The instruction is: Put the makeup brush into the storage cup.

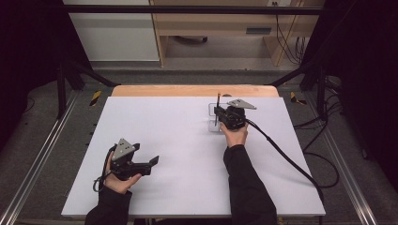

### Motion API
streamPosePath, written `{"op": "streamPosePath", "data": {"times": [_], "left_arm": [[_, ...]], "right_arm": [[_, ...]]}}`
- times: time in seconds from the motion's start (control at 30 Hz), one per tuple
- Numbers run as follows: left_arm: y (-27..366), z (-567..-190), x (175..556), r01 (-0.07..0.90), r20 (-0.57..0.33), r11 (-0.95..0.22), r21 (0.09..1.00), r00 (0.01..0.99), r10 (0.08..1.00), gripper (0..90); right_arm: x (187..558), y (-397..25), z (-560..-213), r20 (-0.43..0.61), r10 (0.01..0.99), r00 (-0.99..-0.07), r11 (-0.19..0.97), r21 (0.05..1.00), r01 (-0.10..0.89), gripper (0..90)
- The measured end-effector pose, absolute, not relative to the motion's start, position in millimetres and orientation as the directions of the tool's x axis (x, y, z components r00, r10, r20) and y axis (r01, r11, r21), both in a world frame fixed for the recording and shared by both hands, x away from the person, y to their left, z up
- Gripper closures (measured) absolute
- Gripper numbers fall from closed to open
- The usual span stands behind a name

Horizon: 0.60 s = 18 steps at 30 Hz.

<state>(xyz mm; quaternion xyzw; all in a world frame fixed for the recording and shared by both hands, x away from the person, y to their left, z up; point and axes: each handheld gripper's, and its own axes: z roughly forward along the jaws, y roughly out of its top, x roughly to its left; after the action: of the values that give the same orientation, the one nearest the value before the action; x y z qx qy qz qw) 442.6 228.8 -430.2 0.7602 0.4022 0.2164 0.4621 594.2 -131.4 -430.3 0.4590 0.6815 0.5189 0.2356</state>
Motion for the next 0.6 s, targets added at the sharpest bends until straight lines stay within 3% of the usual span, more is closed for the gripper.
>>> {"op": "streamPosePath", "data": {"times": [0.33, 0.6], "left_arm": [[229, -430, 443, 0.412, -0.044, -0.247, 0.877, 0.580, 0.813, 10.4], [229, -430, 443, 0.413, -0.044, -0.246, 0.877, 0.578, 0.815, 10.4]], "right_arm": [[582, -135, -423, 0.137, 0.860, -0.492, 0.052, 0.935, 0.351, 73.9], [564, -141, -409, 0.129, 0.837, -0.532, 0.067, 0.940, 0.333, 61.6]]}}
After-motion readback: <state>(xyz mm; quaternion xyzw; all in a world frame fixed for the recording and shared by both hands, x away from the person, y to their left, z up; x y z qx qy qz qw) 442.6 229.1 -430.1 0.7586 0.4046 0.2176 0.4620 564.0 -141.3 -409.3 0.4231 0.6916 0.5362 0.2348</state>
